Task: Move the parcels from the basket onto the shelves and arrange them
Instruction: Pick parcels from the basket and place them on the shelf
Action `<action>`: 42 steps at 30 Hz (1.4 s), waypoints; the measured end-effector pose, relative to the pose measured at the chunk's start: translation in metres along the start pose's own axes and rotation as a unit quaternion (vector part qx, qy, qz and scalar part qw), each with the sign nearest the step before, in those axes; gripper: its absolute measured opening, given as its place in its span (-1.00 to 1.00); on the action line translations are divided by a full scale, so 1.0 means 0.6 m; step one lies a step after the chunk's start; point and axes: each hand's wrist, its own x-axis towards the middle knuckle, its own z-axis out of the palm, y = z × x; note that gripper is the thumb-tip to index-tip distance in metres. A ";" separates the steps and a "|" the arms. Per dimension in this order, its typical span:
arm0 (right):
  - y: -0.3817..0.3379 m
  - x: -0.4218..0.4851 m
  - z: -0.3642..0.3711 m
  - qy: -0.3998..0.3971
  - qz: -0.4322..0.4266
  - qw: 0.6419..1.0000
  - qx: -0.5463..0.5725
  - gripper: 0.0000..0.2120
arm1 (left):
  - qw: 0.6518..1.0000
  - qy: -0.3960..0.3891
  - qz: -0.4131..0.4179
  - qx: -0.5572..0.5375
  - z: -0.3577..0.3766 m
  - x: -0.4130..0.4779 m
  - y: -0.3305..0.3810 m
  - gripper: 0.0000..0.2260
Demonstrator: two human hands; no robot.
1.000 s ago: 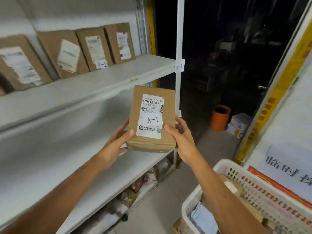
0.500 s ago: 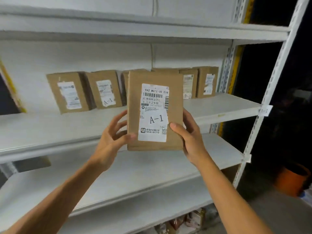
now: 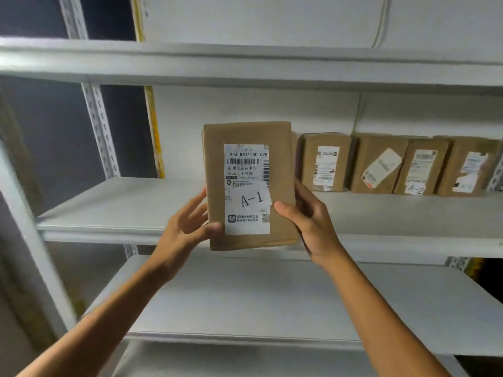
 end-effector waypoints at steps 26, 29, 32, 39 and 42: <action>0.215 0.330 0.261 -0.101 -0.018 0.990 -0.099 -0.47 | 0.971 0.205 -0.030 0.121 -0.321 0.129 -0.097 -0.31; 0.245 0.363 0.292 -0.070 -0.013 0.989 -0.132 -0.50 | 0.978 0.173 -0.031 0.111 -0.378 0.167 -0.130 -0.35; 0.275 0.393 0.322 -0.031 -0.003 0.984 -0.173 -0.49 | 0.985 0.145 -0.031 0.090 -0.427 0.206 -0.163 -0.32; 0.309 0.442 0.357 0.101 -0.005 0.962 -0.255 -0.39 | 0.996 0.058 -0.022 0.062 -0.488 0.312 -0.219 -0.33; 0.310 0.454 0.368 0.147 -0.008 0.940 -0.307 -0.42 | 0.998 0.028 -0.018 0.052 -0.502 0.349 -0.236 -0.31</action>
